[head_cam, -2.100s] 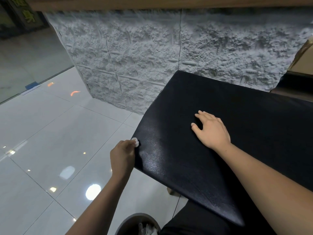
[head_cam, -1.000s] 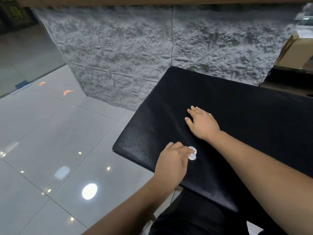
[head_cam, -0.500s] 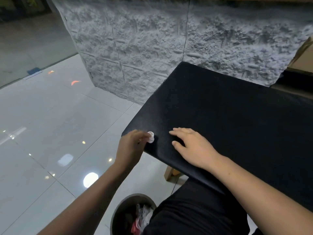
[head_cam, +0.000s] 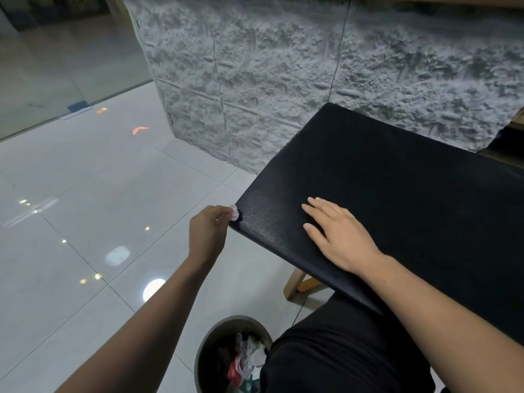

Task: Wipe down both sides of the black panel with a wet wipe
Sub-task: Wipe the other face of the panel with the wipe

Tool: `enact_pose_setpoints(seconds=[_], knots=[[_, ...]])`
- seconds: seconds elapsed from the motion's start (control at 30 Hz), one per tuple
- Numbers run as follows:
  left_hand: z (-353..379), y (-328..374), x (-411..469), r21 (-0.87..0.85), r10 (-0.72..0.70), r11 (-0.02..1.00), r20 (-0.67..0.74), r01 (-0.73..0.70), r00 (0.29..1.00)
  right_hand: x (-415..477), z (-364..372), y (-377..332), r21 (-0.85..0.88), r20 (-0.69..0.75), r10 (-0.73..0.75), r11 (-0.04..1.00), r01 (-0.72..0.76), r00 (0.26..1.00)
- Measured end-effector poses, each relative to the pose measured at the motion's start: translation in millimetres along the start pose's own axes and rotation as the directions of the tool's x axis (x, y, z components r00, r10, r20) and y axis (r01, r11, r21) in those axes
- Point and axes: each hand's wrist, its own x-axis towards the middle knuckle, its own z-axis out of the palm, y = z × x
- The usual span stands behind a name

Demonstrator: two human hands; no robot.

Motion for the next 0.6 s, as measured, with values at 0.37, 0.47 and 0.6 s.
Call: enact_pose_setpoints(seconds=[0.37,0.47,0.6], knots=[[14.4,14.0,-31.8,-0.082,-0.030,0.996,-0.038,0.027,0.999,1.1,7.1,5.1,0.140,-0.030,0.029,0.990,-0.024,0.999],[18.3,23.1,-44.5,-0.097,-0.001,0.995,-0.032,-0.002,0.999,2.4,4.6,4.7,0.206,-0.026,0.026,0.978,-0.020,0.999],[22.9,36.9,-59.6,-0.079,0.052,0.996,-0.006,-0.052,0.999,5.3,-4.8,5.2,0.316,-0.038,0.059,0.948,-0.044,0.997]])
